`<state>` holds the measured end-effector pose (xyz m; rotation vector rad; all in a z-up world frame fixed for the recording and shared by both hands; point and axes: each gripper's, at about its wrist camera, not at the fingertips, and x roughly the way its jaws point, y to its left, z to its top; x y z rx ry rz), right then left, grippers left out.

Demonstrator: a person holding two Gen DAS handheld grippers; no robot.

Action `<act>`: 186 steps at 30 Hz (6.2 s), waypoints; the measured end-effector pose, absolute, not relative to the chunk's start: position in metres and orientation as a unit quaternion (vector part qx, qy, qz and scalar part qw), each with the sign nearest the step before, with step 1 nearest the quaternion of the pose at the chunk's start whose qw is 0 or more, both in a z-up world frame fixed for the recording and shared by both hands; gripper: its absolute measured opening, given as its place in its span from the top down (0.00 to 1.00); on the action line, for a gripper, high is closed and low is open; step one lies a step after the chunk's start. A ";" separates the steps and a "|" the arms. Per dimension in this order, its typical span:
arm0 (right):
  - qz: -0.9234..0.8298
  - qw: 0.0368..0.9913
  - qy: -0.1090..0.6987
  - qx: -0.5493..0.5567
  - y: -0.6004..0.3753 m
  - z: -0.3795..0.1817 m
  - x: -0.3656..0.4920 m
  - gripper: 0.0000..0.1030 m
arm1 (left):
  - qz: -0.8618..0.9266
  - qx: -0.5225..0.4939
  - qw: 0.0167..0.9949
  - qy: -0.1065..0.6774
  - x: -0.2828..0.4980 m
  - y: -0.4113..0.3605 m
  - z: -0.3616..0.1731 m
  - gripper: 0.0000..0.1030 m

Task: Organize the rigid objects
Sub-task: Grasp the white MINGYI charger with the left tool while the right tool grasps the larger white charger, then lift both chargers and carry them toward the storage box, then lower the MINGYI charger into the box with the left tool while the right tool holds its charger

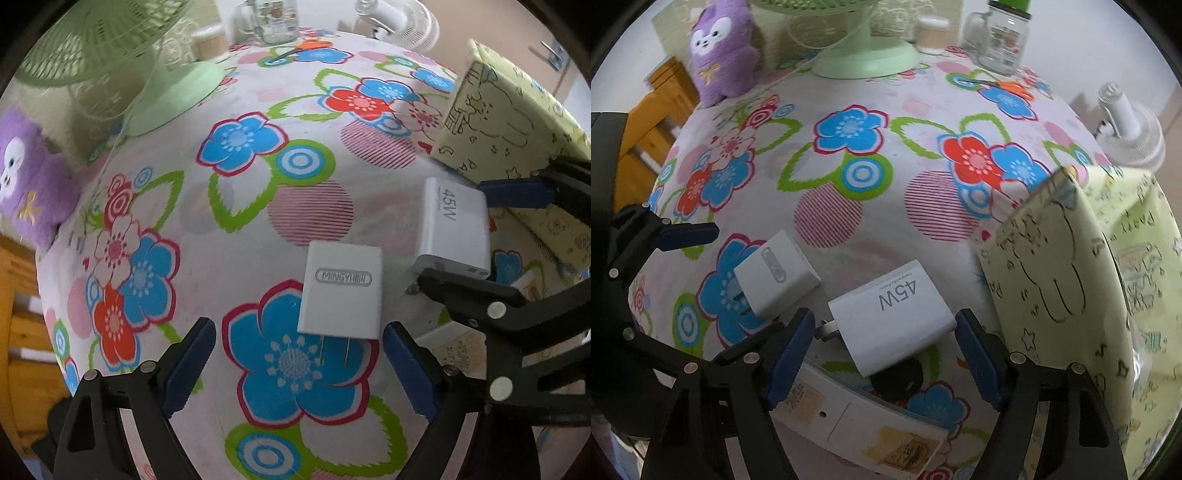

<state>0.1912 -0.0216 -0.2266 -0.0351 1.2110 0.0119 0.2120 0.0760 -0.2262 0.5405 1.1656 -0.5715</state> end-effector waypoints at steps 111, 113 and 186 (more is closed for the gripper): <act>-0.036 0.848 0.529 -0.013 -0.045 -0.090 0.087 0.44 | -0.214 0.085 0.831 0.506 0.104 0.070 -0.073 0.61; -0.036 0.851 0.524 -0.011 -0.049 -0.086 0.084 0.44 | -0.213 0.088 0.834 0.502 0.101 0.067 -0.069 0.61; 0.085 0.817 0.564 -0.088 -0.247 -0.127 0.172 0.44 | -0.162 -0.010 0.788 0.594 0.151 -0.148 -0.153 0.37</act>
